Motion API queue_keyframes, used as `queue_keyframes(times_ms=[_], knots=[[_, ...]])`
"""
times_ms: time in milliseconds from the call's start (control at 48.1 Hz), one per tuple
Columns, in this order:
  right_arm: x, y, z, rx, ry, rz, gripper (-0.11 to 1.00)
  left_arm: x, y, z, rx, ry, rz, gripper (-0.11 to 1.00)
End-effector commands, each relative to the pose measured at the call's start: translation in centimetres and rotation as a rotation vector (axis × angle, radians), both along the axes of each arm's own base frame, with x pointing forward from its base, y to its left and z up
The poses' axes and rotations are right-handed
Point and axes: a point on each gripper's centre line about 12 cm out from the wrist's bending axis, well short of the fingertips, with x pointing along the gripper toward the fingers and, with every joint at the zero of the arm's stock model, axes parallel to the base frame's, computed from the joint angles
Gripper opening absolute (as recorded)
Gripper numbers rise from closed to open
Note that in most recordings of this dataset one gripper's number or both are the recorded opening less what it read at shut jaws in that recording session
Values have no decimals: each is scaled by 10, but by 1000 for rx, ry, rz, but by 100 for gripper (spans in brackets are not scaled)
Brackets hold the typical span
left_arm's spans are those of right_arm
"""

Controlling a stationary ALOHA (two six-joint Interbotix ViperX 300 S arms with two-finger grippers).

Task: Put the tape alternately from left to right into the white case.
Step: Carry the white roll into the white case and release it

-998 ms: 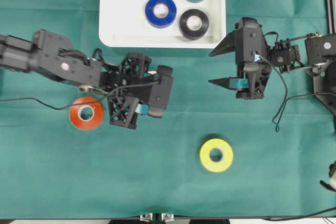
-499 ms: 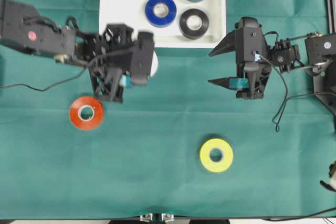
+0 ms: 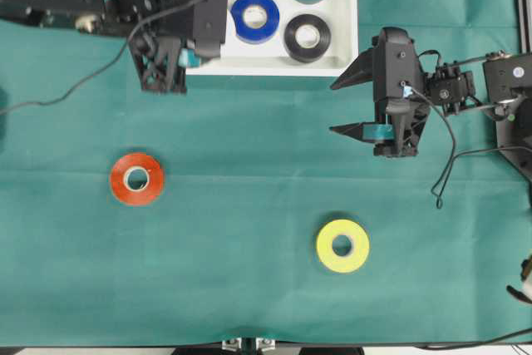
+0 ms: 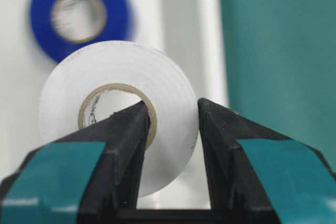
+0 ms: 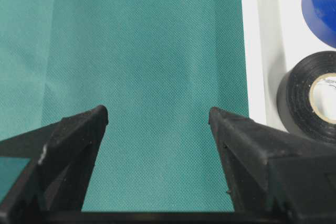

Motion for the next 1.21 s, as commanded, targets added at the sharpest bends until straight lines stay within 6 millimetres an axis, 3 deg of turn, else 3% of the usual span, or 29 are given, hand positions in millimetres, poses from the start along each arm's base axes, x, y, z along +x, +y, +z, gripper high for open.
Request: queue_keyframes(times_ms=[0,312,520,915,1040,1185], knots=[[2,1,7,2,-27,3,84,1,13,14,23,-42,19,-2],[3,1,7,1,-29,4,84,-9,52,2,37,-32,105,-2],[2,1,7,2,-26,2,84,-6,64,-10,49,-17,110,-2],[1,1,6,2,-24,3,84,-5,78,-3,76,-34,119,-1],[1,1,6,2,-24,3,84,-5,78,-3,76,-36,118,18],[1,1,6,2,-24,3,84,-7,77,-3,73,-35,121,62]])
